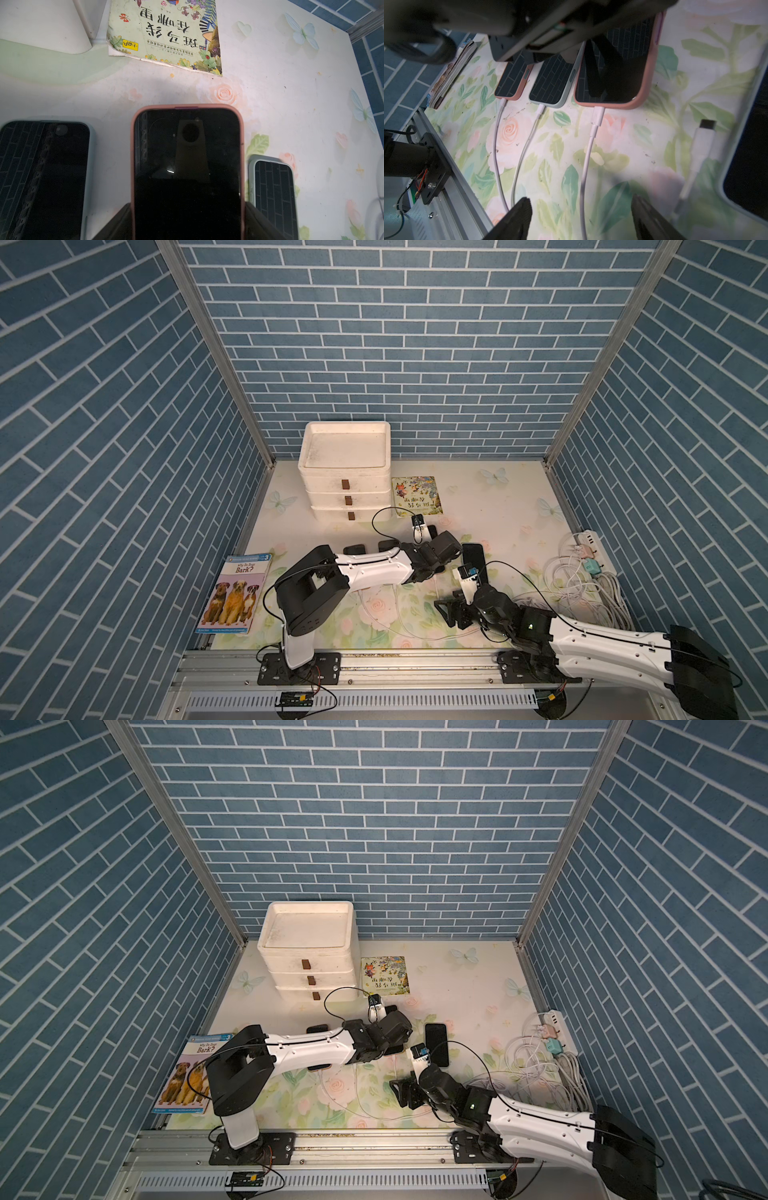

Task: Unplug the charging cable from the phone
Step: Remove the charging cable from the phone.

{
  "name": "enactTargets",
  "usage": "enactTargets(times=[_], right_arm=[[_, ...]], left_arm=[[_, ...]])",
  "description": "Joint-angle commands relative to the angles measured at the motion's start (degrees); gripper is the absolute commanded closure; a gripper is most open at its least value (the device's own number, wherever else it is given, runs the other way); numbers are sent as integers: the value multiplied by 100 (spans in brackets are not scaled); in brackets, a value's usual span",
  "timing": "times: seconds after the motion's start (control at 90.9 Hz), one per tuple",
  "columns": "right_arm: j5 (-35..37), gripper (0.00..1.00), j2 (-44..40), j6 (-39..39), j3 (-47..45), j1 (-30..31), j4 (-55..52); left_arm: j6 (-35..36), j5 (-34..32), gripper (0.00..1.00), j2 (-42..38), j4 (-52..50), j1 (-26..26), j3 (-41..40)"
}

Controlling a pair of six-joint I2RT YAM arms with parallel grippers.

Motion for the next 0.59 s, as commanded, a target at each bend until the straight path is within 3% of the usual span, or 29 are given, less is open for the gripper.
enactTargets(times=[0.0,0.165,0.583], right_arm=[[31,33,51,282,-109,-2,229],[-2,49,89,270,-89,-36,330],[-219,62,591,238,-87,-45,826]], left_arm=[[-28,-186,100,-108,117,-43,90],[-22,-188,100,-112,129,-53,96],[-32,-185,100,-169,195,-48,75]])
